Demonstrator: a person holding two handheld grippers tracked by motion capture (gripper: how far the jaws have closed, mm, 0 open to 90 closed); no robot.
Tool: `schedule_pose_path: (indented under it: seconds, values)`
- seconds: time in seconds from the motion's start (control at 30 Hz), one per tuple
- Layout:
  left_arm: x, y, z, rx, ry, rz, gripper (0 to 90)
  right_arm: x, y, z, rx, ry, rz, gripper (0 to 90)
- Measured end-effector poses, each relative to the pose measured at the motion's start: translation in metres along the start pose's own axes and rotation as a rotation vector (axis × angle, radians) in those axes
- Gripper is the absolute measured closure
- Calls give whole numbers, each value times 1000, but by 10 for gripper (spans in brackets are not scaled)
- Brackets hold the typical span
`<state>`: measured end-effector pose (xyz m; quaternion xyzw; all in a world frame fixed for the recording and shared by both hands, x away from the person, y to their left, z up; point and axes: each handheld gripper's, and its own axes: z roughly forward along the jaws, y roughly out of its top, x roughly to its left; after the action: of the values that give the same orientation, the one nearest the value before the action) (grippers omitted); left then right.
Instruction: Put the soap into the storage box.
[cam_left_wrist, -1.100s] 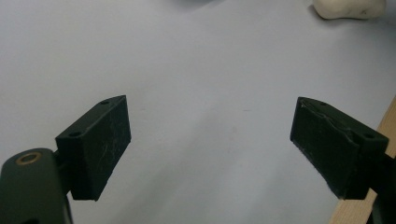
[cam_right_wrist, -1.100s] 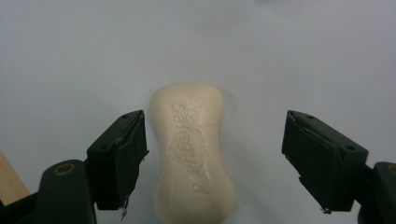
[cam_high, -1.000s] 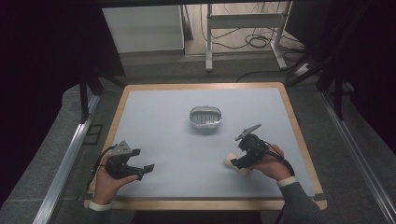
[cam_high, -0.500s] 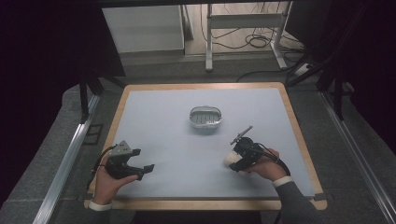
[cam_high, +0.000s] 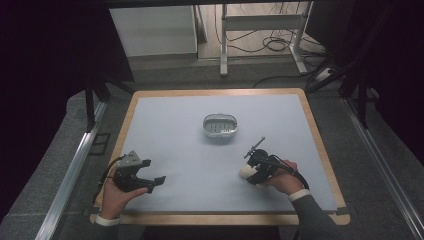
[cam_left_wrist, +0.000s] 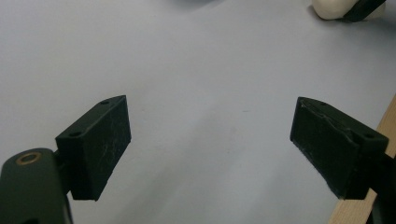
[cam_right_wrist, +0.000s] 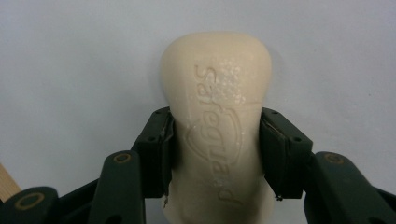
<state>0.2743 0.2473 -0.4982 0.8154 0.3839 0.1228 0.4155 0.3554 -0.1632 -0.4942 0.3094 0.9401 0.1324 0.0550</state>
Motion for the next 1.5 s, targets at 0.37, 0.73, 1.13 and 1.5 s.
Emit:
schedule_pose_path:
  seconds: [0.37,0.73,1.13,1.5]
  values:
    - [-1,0,-1,-8,1,-6,129,1,0,-4,-17,-2,-17,492]
    - [0,0,0,-6,2,-7,130,-8,0,-16,-72,-13,0,492]
    - [1,0,0,-5,2,-7,130,-12,3,-28,-108,-20,3,493]
    - [1,-1,0,-3,1,-8,129,-15,8,-34,-131,-31,2,493]
